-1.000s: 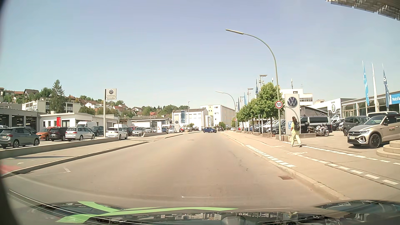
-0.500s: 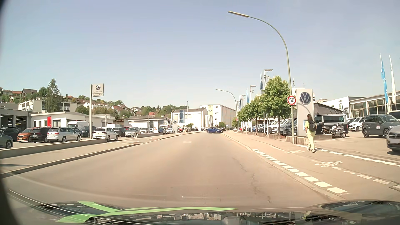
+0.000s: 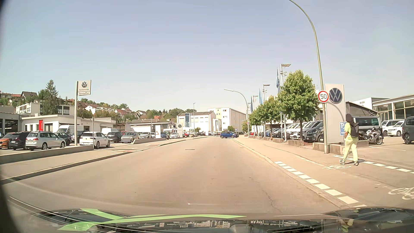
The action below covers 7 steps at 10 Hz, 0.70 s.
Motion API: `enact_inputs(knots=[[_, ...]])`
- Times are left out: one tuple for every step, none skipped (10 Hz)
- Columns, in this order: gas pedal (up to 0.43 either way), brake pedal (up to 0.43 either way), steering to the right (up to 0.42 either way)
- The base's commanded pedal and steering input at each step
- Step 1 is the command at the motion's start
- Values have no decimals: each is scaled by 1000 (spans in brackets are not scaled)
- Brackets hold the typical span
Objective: Follow the waypoints while adhering to traffic rules and regulations
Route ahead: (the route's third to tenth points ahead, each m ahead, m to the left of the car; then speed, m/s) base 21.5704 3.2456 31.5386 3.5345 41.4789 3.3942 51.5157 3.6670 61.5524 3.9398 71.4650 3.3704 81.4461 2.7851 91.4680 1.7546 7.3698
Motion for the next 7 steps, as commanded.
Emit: enact_inputs(knots=[[189,0,-10],[189,0,-10],[189,0,-10],[189,0,-10],[189,0,-11],[189,0,-12],[189,0,-13]])
